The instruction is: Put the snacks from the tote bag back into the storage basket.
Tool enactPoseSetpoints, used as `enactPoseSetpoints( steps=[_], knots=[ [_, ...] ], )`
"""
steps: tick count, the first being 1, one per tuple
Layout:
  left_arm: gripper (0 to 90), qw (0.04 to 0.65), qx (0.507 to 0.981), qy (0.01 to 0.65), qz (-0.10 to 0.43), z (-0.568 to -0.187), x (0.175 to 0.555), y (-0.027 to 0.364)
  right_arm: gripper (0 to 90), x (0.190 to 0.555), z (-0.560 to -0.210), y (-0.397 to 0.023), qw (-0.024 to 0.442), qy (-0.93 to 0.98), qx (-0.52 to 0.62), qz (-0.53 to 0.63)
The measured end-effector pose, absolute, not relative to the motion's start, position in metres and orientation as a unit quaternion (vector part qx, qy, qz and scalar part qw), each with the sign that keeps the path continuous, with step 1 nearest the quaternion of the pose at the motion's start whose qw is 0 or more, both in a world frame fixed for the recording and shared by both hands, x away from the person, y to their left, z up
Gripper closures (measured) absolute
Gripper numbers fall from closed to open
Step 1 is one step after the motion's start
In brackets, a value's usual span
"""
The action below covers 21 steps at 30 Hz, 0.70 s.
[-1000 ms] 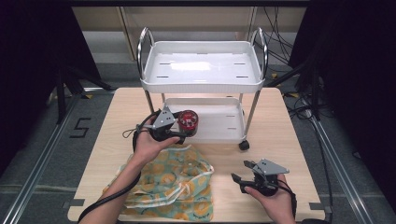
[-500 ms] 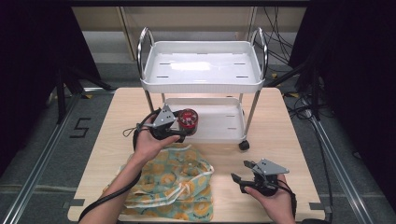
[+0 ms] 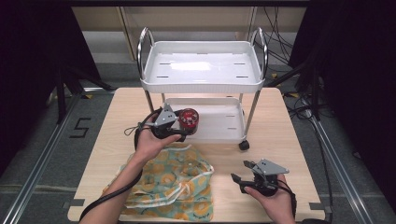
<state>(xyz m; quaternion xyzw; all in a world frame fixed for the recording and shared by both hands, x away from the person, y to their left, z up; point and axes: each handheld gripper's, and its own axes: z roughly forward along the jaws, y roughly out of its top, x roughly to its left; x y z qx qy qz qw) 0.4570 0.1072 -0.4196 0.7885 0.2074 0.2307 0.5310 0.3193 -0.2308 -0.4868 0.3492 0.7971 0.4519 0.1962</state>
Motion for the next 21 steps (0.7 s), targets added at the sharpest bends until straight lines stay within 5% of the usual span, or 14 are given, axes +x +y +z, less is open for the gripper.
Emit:
enactPoseSetpoints(
  steps=[6,21],
  knots=[
    [25.4,0.497,0.802,0.172,0.284,-0.415,0.464,0.113,31.4,0.319,-0.487,-0.231,0.196,0.797,0.349,0.452],
    [25.3,0.511,0.797,0.16,0.279,-0.416,0.47,0.111,31.4,0.319,-0.487,-0.23,0.195,0.797,0.348,0.453]
  ],
)
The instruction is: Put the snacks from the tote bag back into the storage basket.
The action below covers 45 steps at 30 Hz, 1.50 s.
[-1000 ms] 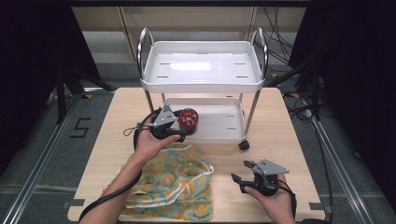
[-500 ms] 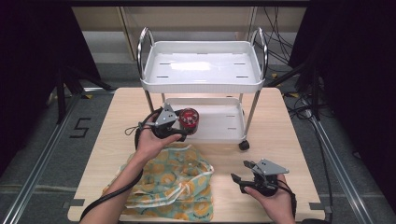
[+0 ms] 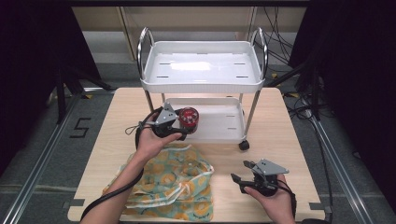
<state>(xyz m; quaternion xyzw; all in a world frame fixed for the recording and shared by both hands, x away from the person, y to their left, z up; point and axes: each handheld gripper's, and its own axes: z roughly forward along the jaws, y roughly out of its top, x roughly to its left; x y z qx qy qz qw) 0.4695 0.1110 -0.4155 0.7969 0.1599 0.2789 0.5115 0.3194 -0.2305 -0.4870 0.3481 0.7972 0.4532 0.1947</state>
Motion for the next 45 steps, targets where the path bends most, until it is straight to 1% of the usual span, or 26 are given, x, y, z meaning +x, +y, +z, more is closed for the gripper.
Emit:
enactPoseSetpoints(
  steps=[4,11,12,13,39,45],
  knots=[
    [25.4,0.506,0.799,0.149,0.288,-0.415,0.472,0.112,31.4,0.319,-0.487,-0.231,0.196,0.797,0.349,0.452],
    [25.3,0.509,0.799,0.145,0.285,-0.415,0.474,0.111,31.3,0.32,-0.487,-0.23,0.194,0.797,0.348,0.454],
    [25.3,0.499,0.819,0.074,0.273,-0.411,0.482,0.111,31.4,0.319,-0.487,-0.23,0.195,0.797,0.349,0.452],
    [25.3,0.534,0.785,0.208,0.234,-0.421,0.465,0.105,31.4,0.319,-0.487,-0.23,0.195,0.798,0.348,0.452],
    [25.3,0.53,0.787,0.216,0.23,-0.429,0.47,0.101,31.4,0.319,-0.487,-0.23,0.195,0.798,0.348,0.452],
    [25.3,0.521,0.793,0.215,0.231,-0.429,0.47,0.102,31.4,0.32,-0.487,-0.23,0.195,0.798,0.348,0.453]
  ],
)
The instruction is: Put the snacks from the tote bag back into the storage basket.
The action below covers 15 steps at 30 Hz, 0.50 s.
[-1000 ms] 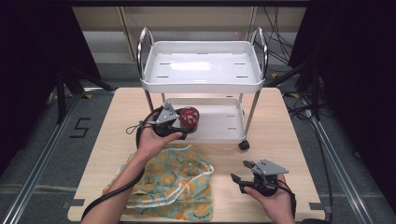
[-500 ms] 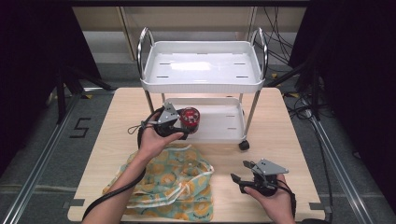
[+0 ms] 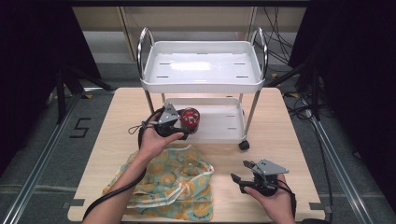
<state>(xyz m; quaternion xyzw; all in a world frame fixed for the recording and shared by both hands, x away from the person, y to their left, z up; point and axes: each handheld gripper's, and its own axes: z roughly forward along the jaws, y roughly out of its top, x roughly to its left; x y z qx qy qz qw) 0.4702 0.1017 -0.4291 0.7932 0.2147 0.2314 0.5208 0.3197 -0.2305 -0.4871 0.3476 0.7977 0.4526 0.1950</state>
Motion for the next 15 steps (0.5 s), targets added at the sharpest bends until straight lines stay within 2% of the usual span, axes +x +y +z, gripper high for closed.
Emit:
enactPoseSetpoints(
  steps=[15],
  knots=[
    [25.3,0.522,0.793,0.204,0.237,-0.4329,0.4761,0.1018,31.4,0.3194,-0.4871,-0.2304,0.194,0.798,0.348,0.452]
  ],
)
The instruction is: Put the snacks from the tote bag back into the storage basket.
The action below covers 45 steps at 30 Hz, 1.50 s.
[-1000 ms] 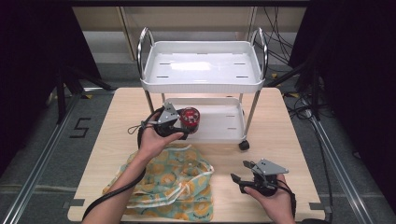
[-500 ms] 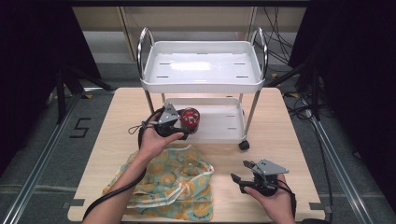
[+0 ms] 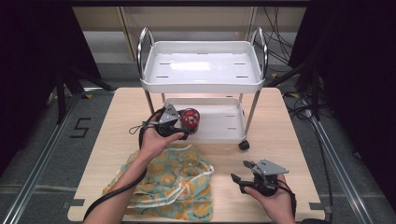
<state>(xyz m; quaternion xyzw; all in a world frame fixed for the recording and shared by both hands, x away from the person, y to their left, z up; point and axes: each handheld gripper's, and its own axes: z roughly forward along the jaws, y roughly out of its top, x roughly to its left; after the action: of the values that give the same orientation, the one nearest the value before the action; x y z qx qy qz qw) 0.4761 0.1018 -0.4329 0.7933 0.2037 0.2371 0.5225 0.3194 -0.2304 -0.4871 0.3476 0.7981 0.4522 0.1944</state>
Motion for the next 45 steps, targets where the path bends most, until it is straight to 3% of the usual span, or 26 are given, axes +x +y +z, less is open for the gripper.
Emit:
enactPoseSetpoints(
  steps=[14,19,31,45],
  knots=[
    [25.3,0.502,0.804,0.195,0.253,-0.434,0.479,0.105,31.4,0.32,-0.487,-0.23,0.195,0.798,0.347,0.452],
    [25.3,0.519,0.793,0.221,0.229,-0.439,0.476,0.1,31.4,0.319,-0.487,-0.23,0.195,0.799,0.346,0.451],
    [25.3,0.512,0.796,0.229,0.226,-0.444,0.476,0.099,31.4,0.316,-0.487,-0.227,0.176,0.797,0.364,0.448],
    [25.3,0.509,0.799,0.232,0.221,-0.449,0.477,0.097,31.4,0.317,-0.488,-0.228,0.185,0.796,0.358,0.451]
  ],
)
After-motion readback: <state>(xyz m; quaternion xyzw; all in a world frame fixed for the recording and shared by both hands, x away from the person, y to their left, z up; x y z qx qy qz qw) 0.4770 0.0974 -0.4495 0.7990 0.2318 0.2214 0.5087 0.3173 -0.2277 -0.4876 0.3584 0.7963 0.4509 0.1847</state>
